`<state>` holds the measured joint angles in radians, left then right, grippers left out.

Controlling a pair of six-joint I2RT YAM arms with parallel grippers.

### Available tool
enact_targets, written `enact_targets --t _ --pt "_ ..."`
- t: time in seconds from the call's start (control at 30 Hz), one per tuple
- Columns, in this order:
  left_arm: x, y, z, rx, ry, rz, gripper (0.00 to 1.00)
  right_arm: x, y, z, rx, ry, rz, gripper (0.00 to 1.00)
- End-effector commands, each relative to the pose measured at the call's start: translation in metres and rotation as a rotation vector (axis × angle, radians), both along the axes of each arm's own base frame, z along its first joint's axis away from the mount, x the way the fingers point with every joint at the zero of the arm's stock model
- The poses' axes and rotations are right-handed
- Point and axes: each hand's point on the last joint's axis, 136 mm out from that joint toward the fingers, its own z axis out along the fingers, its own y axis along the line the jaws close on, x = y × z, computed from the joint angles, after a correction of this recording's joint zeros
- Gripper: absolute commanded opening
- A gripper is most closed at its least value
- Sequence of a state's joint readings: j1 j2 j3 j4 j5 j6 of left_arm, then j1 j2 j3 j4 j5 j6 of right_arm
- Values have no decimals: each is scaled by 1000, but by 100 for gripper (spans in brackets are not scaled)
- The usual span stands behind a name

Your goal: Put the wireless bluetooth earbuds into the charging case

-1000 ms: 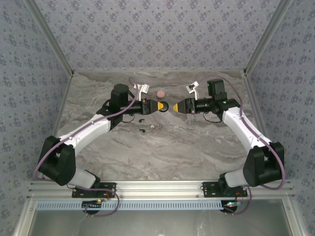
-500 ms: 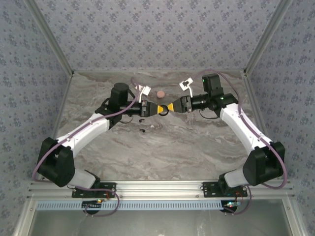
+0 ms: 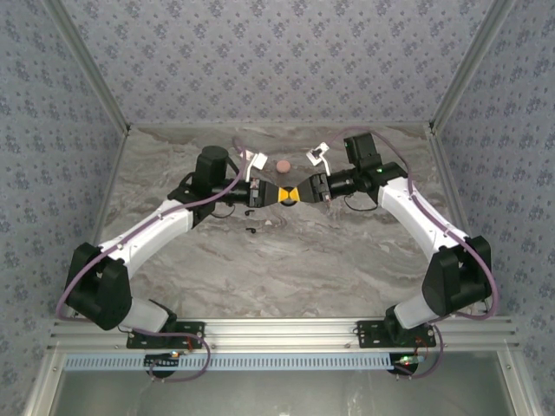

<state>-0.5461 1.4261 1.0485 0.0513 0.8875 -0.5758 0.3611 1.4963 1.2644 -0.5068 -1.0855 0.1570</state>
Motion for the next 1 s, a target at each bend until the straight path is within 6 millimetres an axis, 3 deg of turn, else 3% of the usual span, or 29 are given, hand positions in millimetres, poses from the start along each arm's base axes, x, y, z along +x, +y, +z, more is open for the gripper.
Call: enact_targets --t 0.0,0.17,0.33,0.4,0.5,0.6,0.97 --pt "-11 -1 29 -39 -78 -42 22 -1 4 11 16 -20 25 41" --pt "-12 -2 28 -36 -77 -41 22 -1 5 12 16 -20 23 24" --pt "-12 0 34 -40 -92 -25 23 0 5 16 23 -26 10 20" --pt "-10 1 37 -43 -95 -4 31 1 5 19 31 -29 -3 20" --pt "-3 7 42 -39 -103 70 50 6 3 27 47 -48 -39 20" --pt "7 18 46 -35 -117 179 58 9 2 38 66 -66 -68 20" --pt "10 33 76 -147 -164 293 69 23 0 85 163 -137 -176 19"
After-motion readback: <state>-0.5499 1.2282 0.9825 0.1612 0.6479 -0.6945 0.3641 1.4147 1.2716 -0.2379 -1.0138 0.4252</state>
